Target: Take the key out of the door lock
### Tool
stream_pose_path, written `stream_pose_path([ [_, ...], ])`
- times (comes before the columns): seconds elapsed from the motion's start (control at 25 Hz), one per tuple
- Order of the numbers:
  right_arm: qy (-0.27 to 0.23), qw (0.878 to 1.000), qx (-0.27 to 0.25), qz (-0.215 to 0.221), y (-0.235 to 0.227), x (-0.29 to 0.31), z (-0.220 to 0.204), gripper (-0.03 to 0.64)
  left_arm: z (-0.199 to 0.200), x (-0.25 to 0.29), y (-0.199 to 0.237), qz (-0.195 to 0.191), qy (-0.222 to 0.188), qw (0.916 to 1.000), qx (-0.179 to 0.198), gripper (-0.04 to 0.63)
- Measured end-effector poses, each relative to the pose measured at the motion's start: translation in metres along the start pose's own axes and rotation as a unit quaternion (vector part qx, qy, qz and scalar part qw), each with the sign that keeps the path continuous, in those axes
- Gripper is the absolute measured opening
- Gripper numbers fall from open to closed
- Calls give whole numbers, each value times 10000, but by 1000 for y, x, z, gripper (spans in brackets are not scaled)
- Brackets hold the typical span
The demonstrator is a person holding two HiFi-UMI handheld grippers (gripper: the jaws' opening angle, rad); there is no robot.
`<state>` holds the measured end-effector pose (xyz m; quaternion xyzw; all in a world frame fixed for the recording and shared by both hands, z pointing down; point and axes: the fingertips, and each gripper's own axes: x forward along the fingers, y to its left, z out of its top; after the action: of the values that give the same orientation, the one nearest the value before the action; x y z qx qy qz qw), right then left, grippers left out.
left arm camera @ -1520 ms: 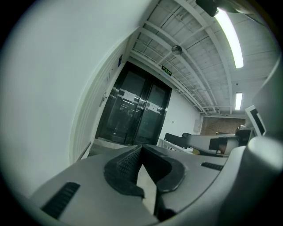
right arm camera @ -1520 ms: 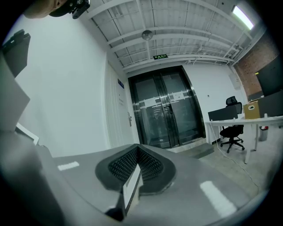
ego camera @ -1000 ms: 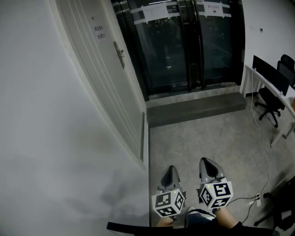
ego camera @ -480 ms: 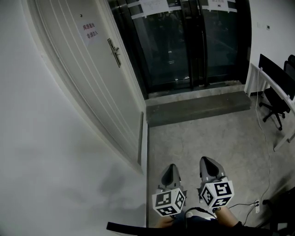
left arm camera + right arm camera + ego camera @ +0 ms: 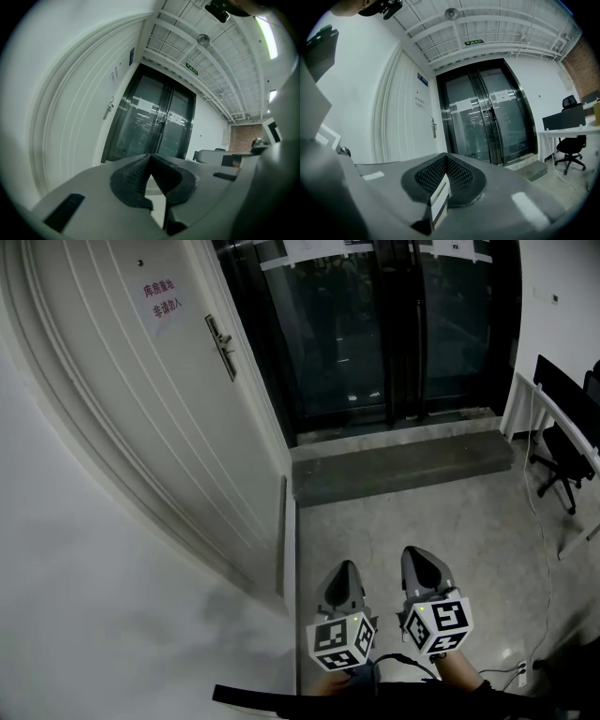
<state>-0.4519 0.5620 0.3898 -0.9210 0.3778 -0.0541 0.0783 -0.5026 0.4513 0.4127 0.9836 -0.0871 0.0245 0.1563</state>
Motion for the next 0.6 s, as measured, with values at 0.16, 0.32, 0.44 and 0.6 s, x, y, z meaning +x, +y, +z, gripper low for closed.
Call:
stream_pose_path([
  [0.16, -62, 9999, -9, -128, -8, 65, 11, 2, 22, 56, 32, -10, -27, 10000, 64, 0],
  [0.32, -38, 9996, 4, -287, -18, 111, 13, 2, 32, 100, 60, 23, -6, 10000, 38, 0],
  [0.44, 69, 9993, 9, -366, -28, 137, 7, 2, 26, 130, 65, -71, 121, 9999, 4, 0],
  [0.6, 171, 9992, 5, -369, -42, 175, 3, 2, 22, 170, 71, -140, 232, 9996, -30, 0],
])
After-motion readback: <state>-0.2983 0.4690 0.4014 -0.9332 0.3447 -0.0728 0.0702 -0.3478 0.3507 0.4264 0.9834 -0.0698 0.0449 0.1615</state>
